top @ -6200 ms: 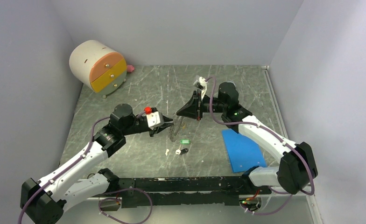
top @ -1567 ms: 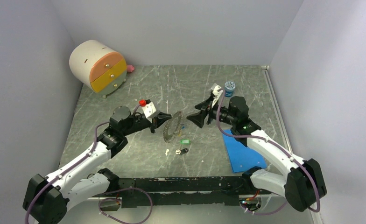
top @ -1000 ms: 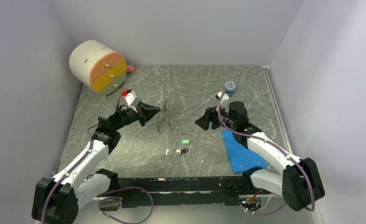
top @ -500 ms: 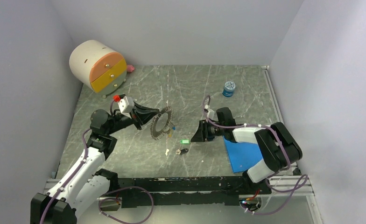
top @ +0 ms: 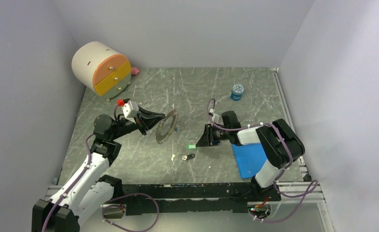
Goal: Put the keys on the keyring
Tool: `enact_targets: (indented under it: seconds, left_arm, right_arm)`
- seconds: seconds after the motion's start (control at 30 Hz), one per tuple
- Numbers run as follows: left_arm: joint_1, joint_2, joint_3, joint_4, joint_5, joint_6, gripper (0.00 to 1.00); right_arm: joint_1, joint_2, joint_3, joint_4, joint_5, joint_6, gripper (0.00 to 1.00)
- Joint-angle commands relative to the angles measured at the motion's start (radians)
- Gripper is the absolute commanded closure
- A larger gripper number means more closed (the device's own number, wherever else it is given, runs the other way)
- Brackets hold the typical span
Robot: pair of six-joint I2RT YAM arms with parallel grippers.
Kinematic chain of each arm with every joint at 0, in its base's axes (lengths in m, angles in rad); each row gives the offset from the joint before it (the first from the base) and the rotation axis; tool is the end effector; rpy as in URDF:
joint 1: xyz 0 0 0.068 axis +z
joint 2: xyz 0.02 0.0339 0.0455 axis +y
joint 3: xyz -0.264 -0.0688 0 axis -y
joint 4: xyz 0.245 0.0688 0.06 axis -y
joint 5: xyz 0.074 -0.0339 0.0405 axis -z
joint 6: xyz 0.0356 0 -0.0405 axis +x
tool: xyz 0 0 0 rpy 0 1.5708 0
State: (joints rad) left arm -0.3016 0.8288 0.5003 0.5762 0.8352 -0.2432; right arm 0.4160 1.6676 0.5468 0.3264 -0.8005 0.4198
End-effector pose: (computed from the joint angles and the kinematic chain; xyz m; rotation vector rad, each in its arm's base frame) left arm 0.1714 -0.0810 0.3098 0.7708 1.2653 -0.9949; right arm 0.2415 0.1346 0.1113 -0.4140 2.4198 1.3369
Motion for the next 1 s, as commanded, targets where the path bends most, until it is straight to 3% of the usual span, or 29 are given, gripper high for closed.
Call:
enact_targets:
  seconds: [0.0, 0.33, 0.67, 0.97]
  left_arm:
    - [0.004, -0.007, 0.006, 0.074, 0.014, -0.021, 0.97]
    - [0.004, -0.008, -0.001, 0.076, 0.010, -0.021, 0.97]
    - [0.004, -0.012, -0.001, 0.062, 0.009, -0.012, 0.97]
    - [0.004, -0.017, -0.003, 0.051, 0.006, -0.007, 0.97]
  right_arm:
    - [0.004, 0.022, 0.029, 0.036, 0.019, -0.018, 0.67]
    - [0.006, 0.009, 0.012, 0.065, -0.060, 0.001, 0.90]
    - [0.009, 0.039, 0.017, 0.088, -0.067, 0.013, 0.87]
    - [0.022, 0.006, 0.029, -0.005, 0.014, -0.038, 0.79]
